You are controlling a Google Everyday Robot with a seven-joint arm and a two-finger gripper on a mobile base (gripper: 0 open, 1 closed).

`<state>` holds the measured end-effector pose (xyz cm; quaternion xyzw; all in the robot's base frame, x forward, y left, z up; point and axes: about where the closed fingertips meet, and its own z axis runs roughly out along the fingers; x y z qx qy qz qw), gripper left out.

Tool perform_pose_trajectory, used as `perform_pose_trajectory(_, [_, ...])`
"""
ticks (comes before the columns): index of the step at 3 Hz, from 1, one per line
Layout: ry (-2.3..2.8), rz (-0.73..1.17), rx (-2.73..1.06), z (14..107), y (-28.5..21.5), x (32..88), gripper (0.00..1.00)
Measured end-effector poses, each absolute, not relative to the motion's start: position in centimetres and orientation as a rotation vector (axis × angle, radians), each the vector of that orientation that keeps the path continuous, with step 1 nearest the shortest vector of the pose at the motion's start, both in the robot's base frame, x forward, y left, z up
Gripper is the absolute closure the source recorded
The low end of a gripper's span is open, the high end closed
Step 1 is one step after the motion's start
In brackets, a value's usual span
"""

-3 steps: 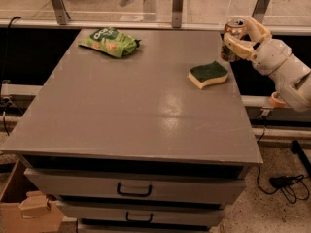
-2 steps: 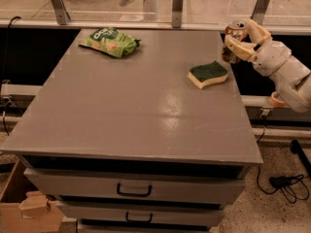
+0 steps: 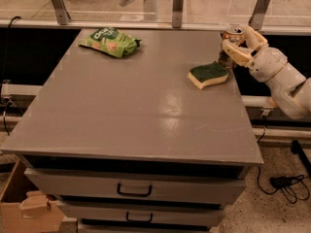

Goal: Move orange can near sponge

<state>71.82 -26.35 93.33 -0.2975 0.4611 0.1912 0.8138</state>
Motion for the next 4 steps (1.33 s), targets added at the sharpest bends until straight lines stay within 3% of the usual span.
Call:
perform_pose_trajectory(1, [0.981,0.477,-0.607,93.0,-24.3,71.0,0.83])
perform_pose_trajectory(4, [0.992,0.528,-0.573,91.9,-22.9,70.0,0.13])
